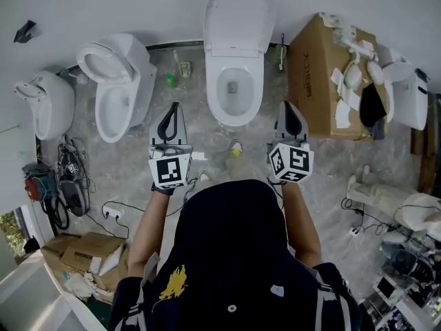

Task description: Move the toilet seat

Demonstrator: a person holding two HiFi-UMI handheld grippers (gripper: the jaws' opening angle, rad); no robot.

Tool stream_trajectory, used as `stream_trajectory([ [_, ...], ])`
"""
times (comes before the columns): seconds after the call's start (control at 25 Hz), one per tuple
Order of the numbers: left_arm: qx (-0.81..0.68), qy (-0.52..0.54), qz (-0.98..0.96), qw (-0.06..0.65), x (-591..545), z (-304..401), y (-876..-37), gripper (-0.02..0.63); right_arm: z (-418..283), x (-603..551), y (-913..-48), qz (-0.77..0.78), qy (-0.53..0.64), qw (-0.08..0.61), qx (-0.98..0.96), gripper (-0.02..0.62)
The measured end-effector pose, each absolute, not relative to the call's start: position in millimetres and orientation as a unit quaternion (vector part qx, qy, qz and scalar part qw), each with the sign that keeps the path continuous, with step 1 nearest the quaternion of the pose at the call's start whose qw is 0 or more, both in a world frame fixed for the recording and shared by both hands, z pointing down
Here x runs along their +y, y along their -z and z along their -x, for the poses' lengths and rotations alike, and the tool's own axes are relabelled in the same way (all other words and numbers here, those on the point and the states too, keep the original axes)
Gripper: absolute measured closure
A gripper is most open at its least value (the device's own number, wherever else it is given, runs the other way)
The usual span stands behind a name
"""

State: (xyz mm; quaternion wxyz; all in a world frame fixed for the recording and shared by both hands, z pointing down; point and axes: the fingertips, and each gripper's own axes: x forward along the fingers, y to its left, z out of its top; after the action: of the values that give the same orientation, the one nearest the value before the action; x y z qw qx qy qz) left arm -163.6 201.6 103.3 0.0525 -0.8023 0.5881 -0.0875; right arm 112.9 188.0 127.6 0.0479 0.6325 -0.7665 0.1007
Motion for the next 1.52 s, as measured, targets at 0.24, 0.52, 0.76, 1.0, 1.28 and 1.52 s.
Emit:
stream_trajectory([
  [0.24, 0.595, 0.093, 0.797, 0.055, 147, 98, -101, 0.586, -155, 137, -147, -0.604, -0.123, 0.056, -0.786, 0.568],
  [0.52, 0.603, 0.079, 0.794, -0.001, 114, 99, -123, 0.586, -166, 101, -170, -0.602, -0.149, 0.065, -0.782, 0.568],
  [0.76, 0.603, 0.068, 0.794, -0.021, 87, 98, -153, 0.586, -168, 88, -195, -0.616, -0.166, 0.064, -0.767, 0.568],
  [1.0, 0.588, 0.082, 0.802, -0.064, 79, 92, -195, 0.584, -173, 99, -236, -0.627, -0.199, 0.101, -0.746, 0.568],
  [1.28, 0.593, 0.106, 0.786, -0.138, 69, 129, -297, 0.584, -168, 84, -324, -0.636, -0.227, 0.144, -0.724, 0.568],
  [1.52, 0.565, 0.192, 0.782, -0.179, 73, 125, -404, 0.584, -174, 78, -410, -0.645, -0.259, 0.168, -0.699, 0.566],
])
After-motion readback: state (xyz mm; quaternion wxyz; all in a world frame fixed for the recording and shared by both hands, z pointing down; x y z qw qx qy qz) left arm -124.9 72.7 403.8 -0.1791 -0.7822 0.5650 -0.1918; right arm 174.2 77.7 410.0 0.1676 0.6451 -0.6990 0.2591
